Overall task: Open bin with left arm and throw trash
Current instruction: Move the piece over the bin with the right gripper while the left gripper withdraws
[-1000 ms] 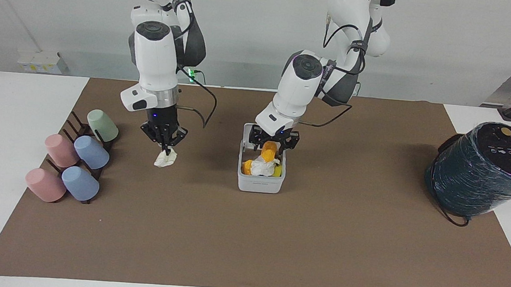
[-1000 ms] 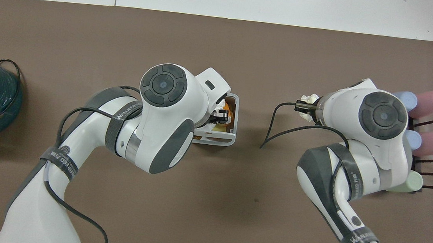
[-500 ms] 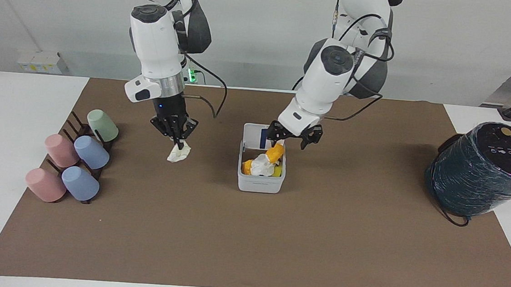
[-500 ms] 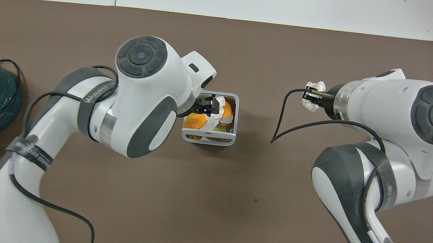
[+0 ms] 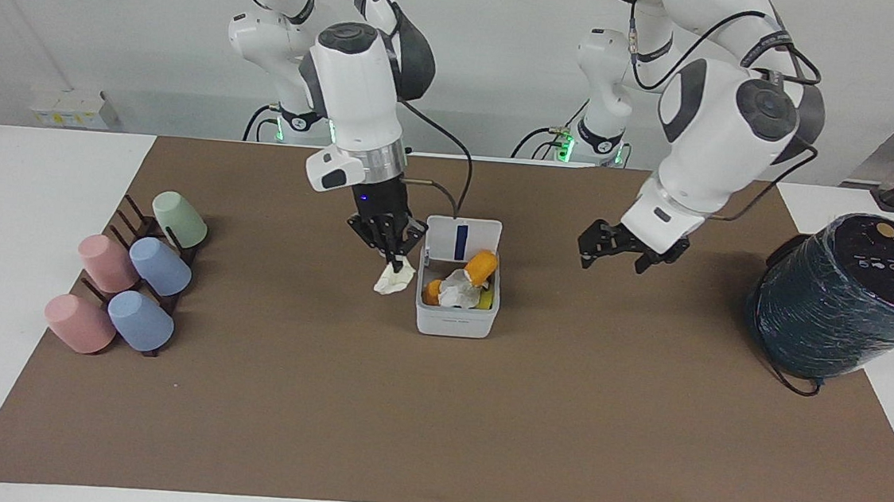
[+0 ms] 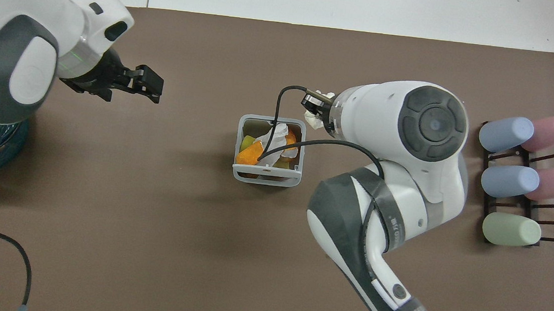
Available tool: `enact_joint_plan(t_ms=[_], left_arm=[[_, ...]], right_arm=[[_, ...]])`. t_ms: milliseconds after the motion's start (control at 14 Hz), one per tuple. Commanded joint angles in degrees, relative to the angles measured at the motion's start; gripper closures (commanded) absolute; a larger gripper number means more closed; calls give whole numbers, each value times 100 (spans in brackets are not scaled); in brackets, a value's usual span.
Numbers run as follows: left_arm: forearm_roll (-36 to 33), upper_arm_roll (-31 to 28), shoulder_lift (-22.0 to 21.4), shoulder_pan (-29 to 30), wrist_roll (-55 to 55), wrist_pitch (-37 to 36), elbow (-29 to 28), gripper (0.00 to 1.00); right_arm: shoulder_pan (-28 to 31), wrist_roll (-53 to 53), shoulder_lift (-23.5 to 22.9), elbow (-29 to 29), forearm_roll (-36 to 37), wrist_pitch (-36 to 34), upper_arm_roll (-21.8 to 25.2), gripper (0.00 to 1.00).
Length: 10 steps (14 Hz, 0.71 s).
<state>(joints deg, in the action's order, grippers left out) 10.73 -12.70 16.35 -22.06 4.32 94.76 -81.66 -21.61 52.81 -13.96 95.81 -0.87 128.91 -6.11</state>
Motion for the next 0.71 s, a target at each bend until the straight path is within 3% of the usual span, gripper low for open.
enact_joint_plan(t_ms=[0,286,357,429,500,643], left_arm=[[-281,74,-140,455,-842,-151,53,0],[-580,65,-263,729,-1205,-159,45,0],[-581,65,-333,729,-1205,-168,19,0],[-581,65,-386,729,-1205,-168,-8,0],[-589,65,-413,729,-1205,-168,-34,0],[-764,39,-448,712,-1196,-177,-52,0]], right_arm=[[-342,238,-361,-317,-194,125,-5,100],[-642,502,-458,-168,-247,-14,-5,97],[-642,502,-441,-133,-247,-128,-5,65],[-642,511,-423,-159,-247,-347,-5,20],[-642,519,-415,-194,-247,-549,-5,0],[-634,528,-371,-220,-221,-753,4,0]])
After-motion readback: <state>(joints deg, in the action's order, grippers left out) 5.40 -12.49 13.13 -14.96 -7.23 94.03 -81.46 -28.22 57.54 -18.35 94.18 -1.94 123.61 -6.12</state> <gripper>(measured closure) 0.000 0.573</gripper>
